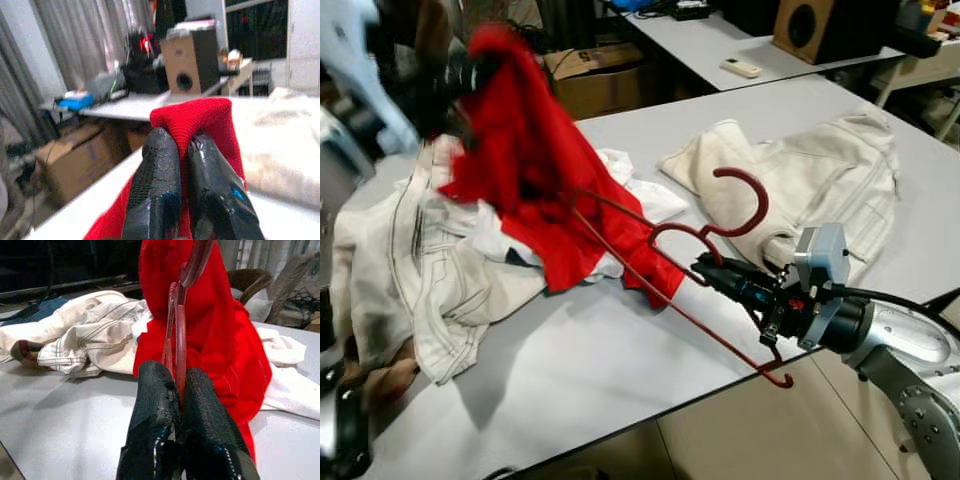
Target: Hang hanger
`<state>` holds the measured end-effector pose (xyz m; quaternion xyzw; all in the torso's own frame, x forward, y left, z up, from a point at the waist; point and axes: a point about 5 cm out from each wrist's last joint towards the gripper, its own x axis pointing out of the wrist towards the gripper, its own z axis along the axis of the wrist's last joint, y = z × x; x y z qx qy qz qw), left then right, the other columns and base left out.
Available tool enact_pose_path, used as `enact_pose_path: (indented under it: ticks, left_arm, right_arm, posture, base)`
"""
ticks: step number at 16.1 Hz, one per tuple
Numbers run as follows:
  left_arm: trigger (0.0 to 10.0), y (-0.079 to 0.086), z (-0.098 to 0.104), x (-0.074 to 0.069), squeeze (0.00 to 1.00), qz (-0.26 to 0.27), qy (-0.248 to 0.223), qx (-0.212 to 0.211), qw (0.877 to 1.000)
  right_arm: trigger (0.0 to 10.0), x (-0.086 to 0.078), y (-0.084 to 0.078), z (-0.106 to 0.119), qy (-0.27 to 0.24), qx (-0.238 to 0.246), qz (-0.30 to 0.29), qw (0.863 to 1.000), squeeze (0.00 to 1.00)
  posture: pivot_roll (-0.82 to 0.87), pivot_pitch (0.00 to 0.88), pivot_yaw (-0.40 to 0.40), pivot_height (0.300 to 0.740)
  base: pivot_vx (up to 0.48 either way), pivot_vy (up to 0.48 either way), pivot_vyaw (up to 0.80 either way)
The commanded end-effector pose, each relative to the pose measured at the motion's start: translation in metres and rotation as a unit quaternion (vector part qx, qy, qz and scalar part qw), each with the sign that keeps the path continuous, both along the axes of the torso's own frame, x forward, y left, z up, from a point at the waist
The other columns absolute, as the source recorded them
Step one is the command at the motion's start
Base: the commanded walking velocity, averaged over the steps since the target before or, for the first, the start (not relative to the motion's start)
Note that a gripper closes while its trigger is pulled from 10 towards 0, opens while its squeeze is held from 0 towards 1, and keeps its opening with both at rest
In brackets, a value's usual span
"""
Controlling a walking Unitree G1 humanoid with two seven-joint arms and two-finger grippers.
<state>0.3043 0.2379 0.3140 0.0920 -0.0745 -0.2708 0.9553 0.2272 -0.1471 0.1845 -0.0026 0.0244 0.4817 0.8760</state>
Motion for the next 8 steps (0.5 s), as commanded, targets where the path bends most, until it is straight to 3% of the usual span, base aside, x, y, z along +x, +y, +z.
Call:
enact_pose_path:
  ticks: [1, 7, 8]
  left_arm:
    - [0.0, -0.005, 0.006, -0.005, 0.00, -0.019, 0.000, -0.002, 1.000]
    - [0.0, -0.025, -0.002, -0.013, 0.00, -0.083, 0.031, 0.032, 0.996]
    - [0.0, -0.021, -0.007, -0.013, 0.00, -0.068, 0.041, 0.050, 0.996]
  right_arm:
    - [10.0, 0.003, 0.003, 0.001, 0.002, -0.006, 0.001, 1.000, 0.00]
    - [10.0, 0.020, 0.011, -0.001, 0.004, -0.001, -0.010, 1.000, 0.00]
    - [10.0, 0.032, 0.006, 0.000, -0.003, -0.008, -0.060, 0.998, 0.00]
  posture:
    - [-0.03, 0.000, 0.059, 0.740]
    - [-0.03, 0.000, 0.051, 0.740]
    - [-0.03, 0.000, 0.046, 0.740]
  base:
    - [0.000, 0.000, 0.00]
    - [0.000, 0.000, 0.00]
    - [0.000, 0.000, 0.00]
